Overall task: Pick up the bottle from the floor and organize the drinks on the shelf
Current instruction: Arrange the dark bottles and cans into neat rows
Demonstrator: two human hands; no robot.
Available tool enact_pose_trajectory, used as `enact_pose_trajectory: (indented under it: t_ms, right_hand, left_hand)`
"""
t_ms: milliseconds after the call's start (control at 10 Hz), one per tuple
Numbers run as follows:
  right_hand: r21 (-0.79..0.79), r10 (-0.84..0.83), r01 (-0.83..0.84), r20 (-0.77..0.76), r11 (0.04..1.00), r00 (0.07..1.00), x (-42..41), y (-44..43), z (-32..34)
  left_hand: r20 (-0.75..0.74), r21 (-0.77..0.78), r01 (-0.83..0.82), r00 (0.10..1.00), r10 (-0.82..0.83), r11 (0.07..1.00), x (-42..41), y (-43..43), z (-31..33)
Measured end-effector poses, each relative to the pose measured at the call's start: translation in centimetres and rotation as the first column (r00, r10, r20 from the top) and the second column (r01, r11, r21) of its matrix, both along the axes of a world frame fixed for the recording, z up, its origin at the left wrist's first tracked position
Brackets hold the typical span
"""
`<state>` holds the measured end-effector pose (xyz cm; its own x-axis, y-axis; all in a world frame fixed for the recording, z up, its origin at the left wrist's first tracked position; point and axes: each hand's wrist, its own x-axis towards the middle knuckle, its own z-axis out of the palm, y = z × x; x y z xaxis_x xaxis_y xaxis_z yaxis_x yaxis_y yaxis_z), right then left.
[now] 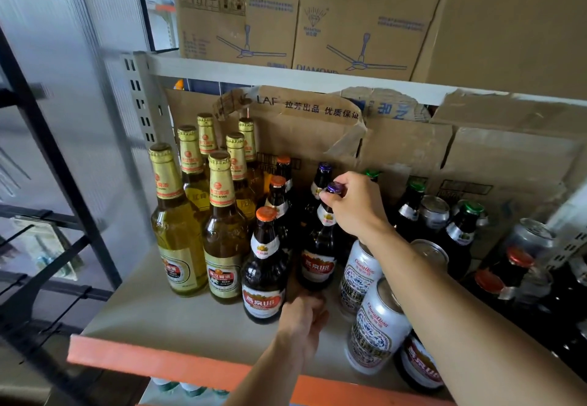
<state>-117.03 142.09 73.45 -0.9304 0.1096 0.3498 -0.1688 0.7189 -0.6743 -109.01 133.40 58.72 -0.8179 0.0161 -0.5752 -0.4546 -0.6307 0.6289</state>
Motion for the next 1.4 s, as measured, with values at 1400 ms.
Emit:
enact_pose_trajectory:
  t_ms: [1400]
  right_hand:
    - [-0.098,0.063,-0.056,0.069,0.994,0.996,-0.3,-0.7,-1.2]
  left_hand:
    - [0.058,-0.405,0.093,0.995,-0.076,0.910,-0.4,1.8,0.9]
